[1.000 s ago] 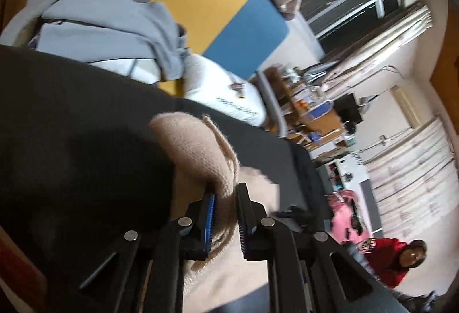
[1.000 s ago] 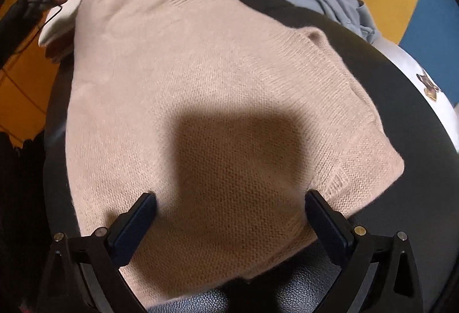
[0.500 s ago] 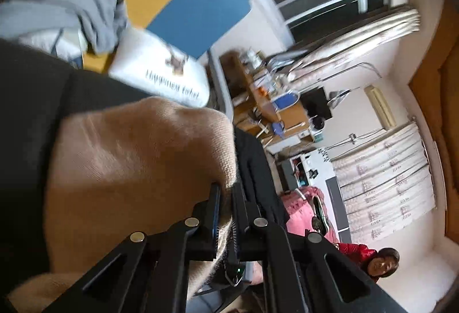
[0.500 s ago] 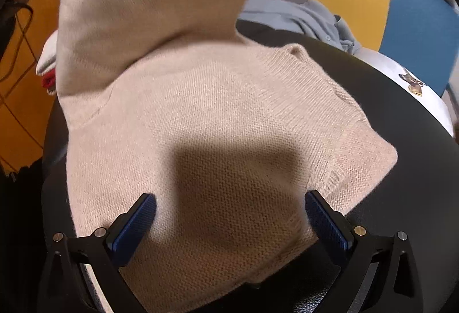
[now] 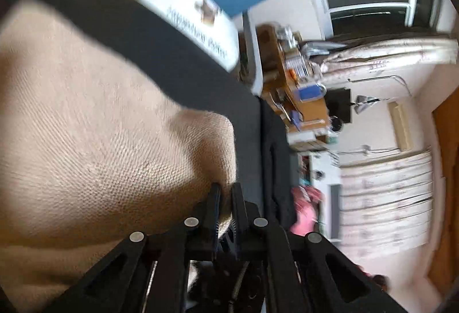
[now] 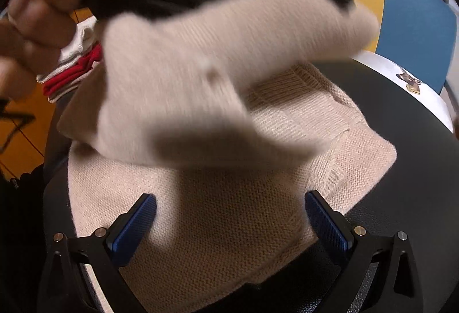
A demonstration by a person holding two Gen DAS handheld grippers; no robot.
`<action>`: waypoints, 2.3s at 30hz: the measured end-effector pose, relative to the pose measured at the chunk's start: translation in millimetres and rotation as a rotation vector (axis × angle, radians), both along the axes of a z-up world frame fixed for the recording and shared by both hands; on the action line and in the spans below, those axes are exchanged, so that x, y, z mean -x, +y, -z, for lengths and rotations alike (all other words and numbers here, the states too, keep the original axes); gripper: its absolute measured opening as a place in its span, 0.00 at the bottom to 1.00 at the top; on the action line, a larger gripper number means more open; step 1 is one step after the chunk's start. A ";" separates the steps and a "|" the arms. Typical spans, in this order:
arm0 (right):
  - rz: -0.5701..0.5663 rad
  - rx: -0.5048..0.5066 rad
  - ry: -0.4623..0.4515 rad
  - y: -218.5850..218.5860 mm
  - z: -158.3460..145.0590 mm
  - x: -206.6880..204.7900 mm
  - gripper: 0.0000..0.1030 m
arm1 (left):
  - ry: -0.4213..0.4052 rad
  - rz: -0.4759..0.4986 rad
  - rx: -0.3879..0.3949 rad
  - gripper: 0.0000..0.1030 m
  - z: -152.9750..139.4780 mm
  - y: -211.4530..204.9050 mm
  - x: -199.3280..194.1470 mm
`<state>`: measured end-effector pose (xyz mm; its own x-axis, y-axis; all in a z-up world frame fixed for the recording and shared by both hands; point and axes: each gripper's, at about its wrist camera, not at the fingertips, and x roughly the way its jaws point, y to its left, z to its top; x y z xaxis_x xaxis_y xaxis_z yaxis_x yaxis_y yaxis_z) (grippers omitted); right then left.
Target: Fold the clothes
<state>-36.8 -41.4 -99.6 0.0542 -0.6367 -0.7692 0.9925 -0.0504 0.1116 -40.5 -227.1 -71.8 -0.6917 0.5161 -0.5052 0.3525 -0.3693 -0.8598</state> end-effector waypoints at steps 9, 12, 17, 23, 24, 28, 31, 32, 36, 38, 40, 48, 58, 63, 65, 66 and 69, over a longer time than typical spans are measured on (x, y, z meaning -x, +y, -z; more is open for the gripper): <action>0.059 -0.014 -0.023 14.8 -18.3 3.1 1.00 | 0.149 0.119 -0.142 0.22 -55.8 0.3 -15.4; 0.083 -0.014 -0.031 29.8 -33.7 0.4 1.00 | 0.212 0.080 -0.068 0.23 -79.2 -31.2 -48.6; 0.012 0.004 -0.020 29.4 -70.7 -0.9 1.00 | 0.194 -0.035 0.132 0.25 -79.7 -85.0 -124.5; -0.218 -0.066 -0.094 -34.6 -99.3 -13.4 1.00 | 0.099 -0.065 0.173 0.25 -29.3 -104.1 -189.8; -0.253 -0.107 -0.130 -45.3 -97.4 -21.4 1.00 | 0.098 -0.048 0.164 0.25 -20.9 -103.1 -195.6; -0.320 -0.252 -0.136 -95.4 -81.1 -34.9 1.00 | 0.083 0.000 0.176 0.25 -1.3 -93.8 -197.7; -0.341 -0.321 -0.219 -109.5 -75.0 -41.3 1.00 | 0.113 0.068 0.162 0.25 6.9 -78.1 -195.7; -0.366 -0.343 -0.279 -104.8 -74.4 -44.4 1.00 | 0.138 0.098 0.155 0.25 7.9 -72.5 -195.5; -0.332 -0.399 -0.434 -48.2 -57.0 -46.7 1.00 | 0.233 0.263 0.096 0.25 16.3 -40.1 -193.8; -0.221 -0.436 -0.449 -11.9 -36.9 -39.3 1.00 | 0.254 0.326 0.089 0.25 21.1 -28.5 -196.9; -0.101 -0.414 -0.450 18.8 -29.0 -32.3 1.00 | 0.269 0.333 0.072 0.25 24.5 -26.4 -200.3; 0.201 0.059 -0.502 69.0 -78.2 -26.3 1.00 | 0.256 0.172 0.029 0.26 35.2 -58.9 -208.2; 0.307 0.007 -0.459 48.9 -35.1 -45.3 0.11 | 0.215 0.244 0.178 0.29 26.8 -33.1 -184.7; 0.472 -0.033 -0.355 78.5 -12.5 -50.6 0.10 | 0.127 0.272 0.190 0.26 51.9 -23.0 -171.5; 0.475 0.001 -0.392 88.7 -14.3 -52.6 0.11 | 0.128 0.255 0.173 0.26 52.0 -25.9 -171.9; 0.468 0.032 -0.394 90.9 -22.4 -51.4 0.17 | 0.128 0.250 0.182 0.27 50.0 -26.5 -172.2; 0.446 0.130 -0.392 97.1 -48.4 -47.0 0.35 | 0.152 0.265 0.290 0.30 37.2 -19.1 -172.9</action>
